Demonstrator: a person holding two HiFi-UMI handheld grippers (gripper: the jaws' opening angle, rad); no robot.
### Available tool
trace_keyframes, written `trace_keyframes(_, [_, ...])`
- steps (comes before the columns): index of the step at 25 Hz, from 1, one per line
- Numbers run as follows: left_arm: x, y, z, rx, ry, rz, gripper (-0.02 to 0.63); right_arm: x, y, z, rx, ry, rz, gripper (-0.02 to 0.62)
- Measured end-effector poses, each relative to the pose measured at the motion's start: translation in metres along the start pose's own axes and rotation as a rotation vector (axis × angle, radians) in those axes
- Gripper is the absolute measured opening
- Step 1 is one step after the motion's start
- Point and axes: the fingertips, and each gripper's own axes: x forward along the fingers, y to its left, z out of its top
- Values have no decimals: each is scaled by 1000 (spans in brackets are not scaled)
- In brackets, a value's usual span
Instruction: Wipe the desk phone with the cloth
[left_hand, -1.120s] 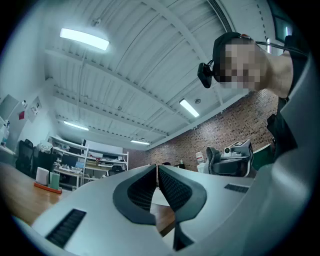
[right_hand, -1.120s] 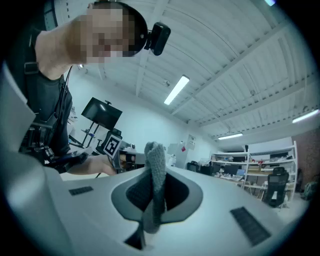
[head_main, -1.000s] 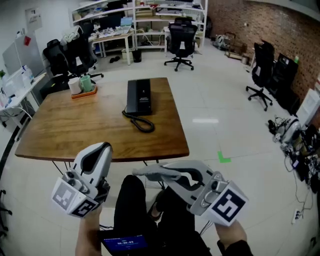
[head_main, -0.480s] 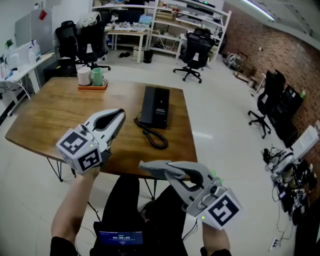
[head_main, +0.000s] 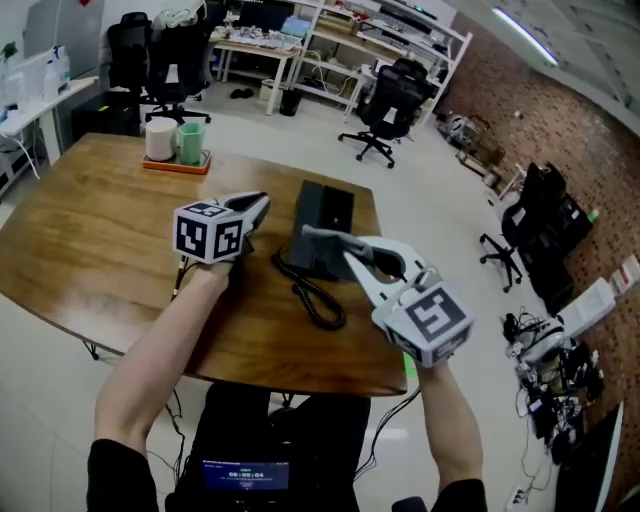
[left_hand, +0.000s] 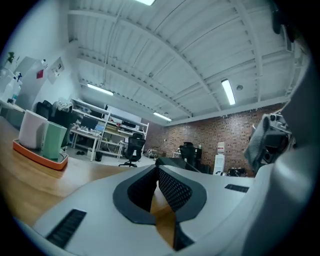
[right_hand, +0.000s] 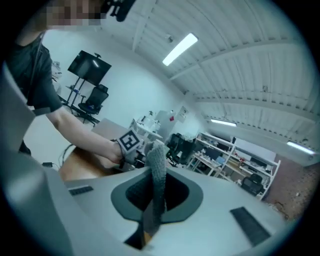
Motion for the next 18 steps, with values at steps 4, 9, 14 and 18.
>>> trace_keyframes(4, [22, 11, 5, 34, -14, 17, 2, 60, -52, -18, -15, 91, -35, 25])
trace_keyframes(9, [26, 7, 5, 196, 4, 32, 2, 116, -74, -31, -28, 169, -39, 25])
trace_keyframes(14, [19, 9, 3, 212, -8, 29, 2, 162, -91, -32, -118, 198, -123, 25])
trace_keyframes(18, [18, 3, 4, 205, -23, 29, 2, 182, -107, -50, -197, 256, -170, 25])
